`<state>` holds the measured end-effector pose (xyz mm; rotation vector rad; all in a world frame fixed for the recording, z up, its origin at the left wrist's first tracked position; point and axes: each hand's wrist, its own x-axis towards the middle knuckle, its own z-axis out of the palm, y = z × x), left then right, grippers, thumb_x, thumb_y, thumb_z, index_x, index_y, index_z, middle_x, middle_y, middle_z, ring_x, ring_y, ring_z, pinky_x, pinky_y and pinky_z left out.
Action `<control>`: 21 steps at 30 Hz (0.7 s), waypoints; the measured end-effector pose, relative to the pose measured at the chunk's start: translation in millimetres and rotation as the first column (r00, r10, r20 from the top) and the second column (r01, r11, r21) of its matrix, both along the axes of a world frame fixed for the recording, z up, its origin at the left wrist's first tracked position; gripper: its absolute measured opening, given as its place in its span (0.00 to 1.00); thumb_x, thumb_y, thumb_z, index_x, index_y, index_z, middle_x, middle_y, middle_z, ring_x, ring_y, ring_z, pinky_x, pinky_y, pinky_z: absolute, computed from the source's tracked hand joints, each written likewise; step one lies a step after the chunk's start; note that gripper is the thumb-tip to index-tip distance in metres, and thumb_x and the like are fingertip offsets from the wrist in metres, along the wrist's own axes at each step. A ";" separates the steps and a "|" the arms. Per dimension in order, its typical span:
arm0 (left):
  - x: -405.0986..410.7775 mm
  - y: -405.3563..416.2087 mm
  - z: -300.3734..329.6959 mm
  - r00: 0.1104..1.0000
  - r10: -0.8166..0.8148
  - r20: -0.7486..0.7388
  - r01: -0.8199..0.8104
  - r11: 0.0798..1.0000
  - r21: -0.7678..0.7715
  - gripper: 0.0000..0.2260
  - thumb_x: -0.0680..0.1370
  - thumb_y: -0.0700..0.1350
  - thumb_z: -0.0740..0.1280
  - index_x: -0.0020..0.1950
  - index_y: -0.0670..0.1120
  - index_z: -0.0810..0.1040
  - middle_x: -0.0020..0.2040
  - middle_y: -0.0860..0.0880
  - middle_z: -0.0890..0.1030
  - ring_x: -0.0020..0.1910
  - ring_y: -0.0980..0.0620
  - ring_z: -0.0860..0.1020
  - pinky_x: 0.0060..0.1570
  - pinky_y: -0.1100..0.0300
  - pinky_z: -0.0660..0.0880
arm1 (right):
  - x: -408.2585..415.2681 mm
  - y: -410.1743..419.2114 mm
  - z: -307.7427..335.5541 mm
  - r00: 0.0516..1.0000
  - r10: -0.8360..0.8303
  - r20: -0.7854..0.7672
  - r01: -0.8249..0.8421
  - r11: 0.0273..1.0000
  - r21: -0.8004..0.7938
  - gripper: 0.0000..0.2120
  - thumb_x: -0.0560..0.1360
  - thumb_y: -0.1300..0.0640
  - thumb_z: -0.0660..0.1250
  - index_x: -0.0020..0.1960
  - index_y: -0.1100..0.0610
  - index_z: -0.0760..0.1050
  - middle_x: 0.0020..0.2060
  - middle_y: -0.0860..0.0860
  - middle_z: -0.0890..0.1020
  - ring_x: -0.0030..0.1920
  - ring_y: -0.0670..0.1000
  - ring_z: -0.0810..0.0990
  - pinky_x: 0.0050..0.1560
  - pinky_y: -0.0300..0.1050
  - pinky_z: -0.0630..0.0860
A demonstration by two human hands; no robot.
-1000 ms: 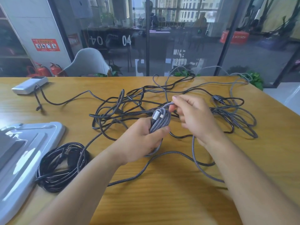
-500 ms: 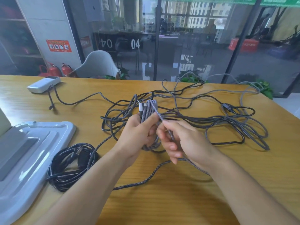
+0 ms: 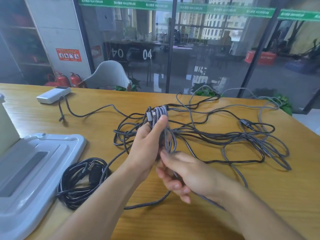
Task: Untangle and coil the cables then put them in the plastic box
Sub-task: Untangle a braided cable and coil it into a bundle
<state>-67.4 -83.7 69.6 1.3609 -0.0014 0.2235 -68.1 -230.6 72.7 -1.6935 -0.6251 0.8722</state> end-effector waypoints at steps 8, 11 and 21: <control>-1.2 7.8 5.3 0.991 -0.109 0.079 0.116 0.989 -0.091 0.19 0.86 0.54 0.58 0.44 0.41 0.73 0.31 0.46 0.70 0.27 0.49 0.67 0.31 0.60 0.67 | 1.4 8.5 -18.9 0.966 0.132 0.221 -0.056 0.946 -0.320 0.24 0.86 0.39 0.52 0.42 0.54 0.70 0.29 0.46 0.68 0.27 0.45 0.64 0.28 0.35 0.62; -3.2 10.1 9.7 0.979 -0.188 0.075 0.196 0.971 -0.134 0.17 0.83 0.57 0.61 0.51 0.42 0.72 0.32 0.49 0.62 0.24 0.53 0.60 0.28 0.61 0.59 | 10.4 -1.6 -11.4 0.939 0.197 0.281 -0.090 0.931 -0.353 0.23 0.87 0.41 0.52 0.42 0.55 0.69 0.28 0.45 0.65 0.27 0.45 0.62 0.27 0.34 0.60; -6.4 32.5 22.0 0.959 -0.272 0.075 0.280 0.953 -0.113 0.15 0.80 0.58 0.62 0.44 0.48 0.74 0.27 0.53 0.62 0.20 0.57 0.59 0.23 0.62 0.56 | 52.2 -98.4 29.0 0.946 0.073 0.317 0.061 0.917 -0.394 0.20 0.81 0.38 0.60 0.41 0.53 0.73 0.30 0.47 0.61 0.30 0.49 0.57 0.29 0.39 0.56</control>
